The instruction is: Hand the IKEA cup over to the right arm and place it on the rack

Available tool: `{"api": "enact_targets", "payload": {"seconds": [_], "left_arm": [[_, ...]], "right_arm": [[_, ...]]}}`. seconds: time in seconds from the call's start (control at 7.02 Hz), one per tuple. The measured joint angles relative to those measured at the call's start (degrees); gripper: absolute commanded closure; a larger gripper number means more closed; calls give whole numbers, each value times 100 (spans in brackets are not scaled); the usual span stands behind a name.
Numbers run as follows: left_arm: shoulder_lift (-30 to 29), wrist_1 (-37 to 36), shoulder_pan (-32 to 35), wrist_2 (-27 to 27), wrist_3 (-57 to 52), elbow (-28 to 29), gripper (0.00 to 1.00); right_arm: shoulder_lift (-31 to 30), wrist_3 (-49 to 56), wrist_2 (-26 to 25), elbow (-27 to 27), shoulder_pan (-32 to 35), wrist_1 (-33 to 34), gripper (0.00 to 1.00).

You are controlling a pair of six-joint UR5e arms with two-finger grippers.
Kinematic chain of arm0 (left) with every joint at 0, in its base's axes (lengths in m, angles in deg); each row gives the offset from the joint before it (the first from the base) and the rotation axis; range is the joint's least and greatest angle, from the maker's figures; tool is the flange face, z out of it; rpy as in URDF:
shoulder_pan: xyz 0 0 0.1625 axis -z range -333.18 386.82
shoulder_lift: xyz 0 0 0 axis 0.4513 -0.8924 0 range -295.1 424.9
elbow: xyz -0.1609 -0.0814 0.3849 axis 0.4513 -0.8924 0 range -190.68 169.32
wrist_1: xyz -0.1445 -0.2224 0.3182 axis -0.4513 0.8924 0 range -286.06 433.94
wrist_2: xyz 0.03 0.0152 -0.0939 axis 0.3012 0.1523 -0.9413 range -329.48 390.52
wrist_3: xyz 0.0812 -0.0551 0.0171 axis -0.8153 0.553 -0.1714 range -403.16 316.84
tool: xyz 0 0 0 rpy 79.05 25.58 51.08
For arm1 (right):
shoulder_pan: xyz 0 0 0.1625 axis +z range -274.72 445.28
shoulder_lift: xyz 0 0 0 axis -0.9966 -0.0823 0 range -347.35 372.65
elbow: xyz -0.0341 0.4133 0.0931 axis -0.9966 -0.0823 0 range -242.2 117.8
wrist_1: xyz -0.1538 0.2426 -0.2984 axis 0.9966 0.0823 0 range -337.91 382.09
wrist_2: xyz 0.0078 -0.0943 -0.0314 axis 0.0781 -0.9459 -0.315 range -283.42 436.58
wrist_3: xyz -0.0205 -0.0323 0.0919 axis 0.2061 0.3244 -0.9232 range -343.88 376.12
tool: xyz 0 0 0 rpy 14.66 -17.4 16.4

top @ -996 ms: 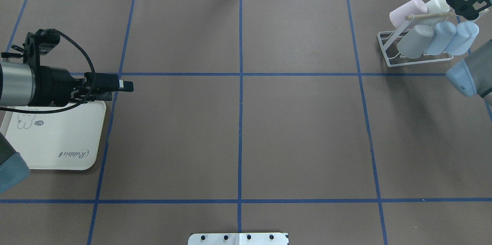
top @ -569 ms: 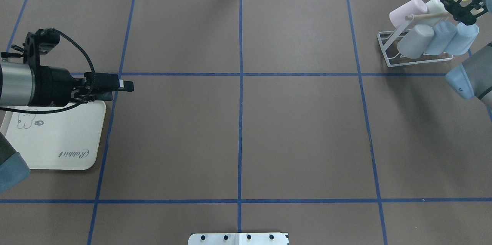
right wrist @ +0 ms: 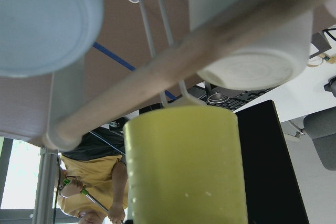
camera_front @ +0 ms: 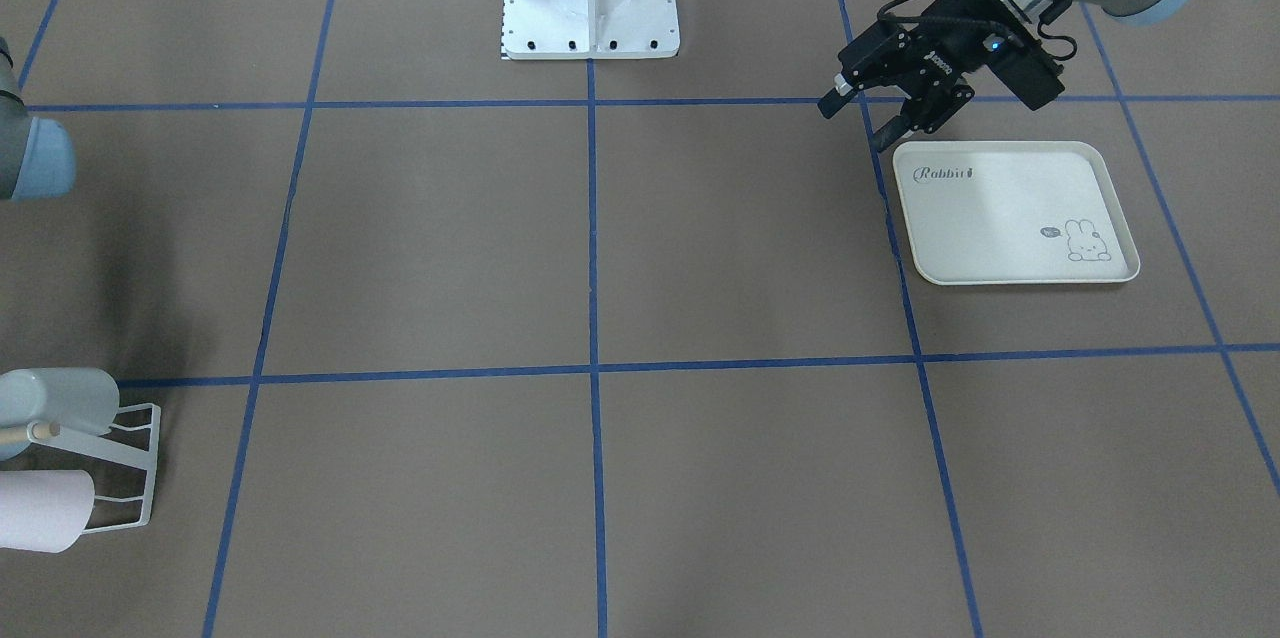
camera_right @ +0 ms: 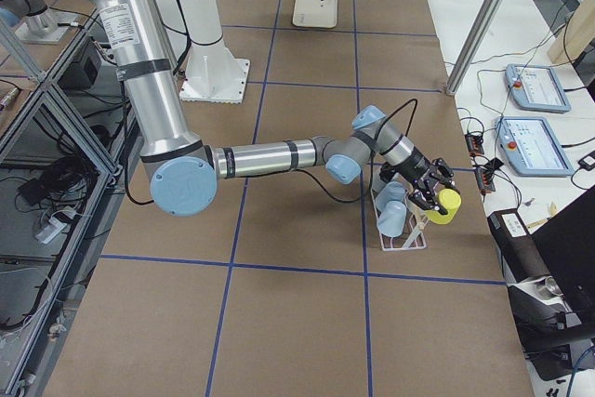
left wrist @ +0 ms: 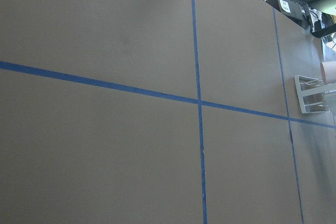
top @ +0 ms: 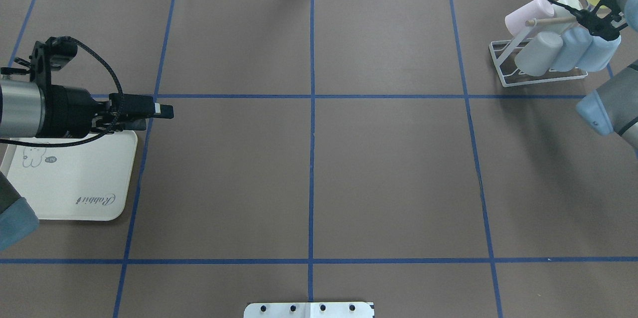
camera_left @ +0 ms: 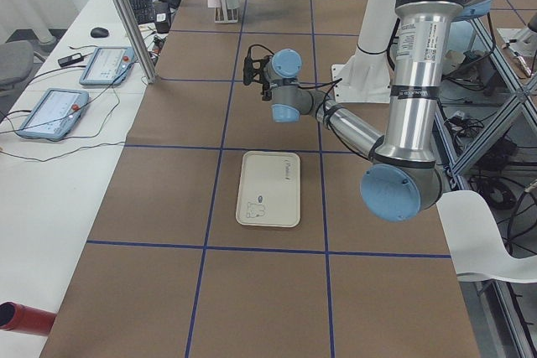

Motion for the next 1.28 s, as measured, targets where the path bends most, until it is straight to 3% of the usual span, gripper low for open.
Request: {"api": "enact_targets", "payload": {"seconds": [1.28], "left_arm": [[-7, 10, -4, -10, 0, 9, 0]], "right_arm": [[45, 513, -710, -110, -282, 4, 100]]}}
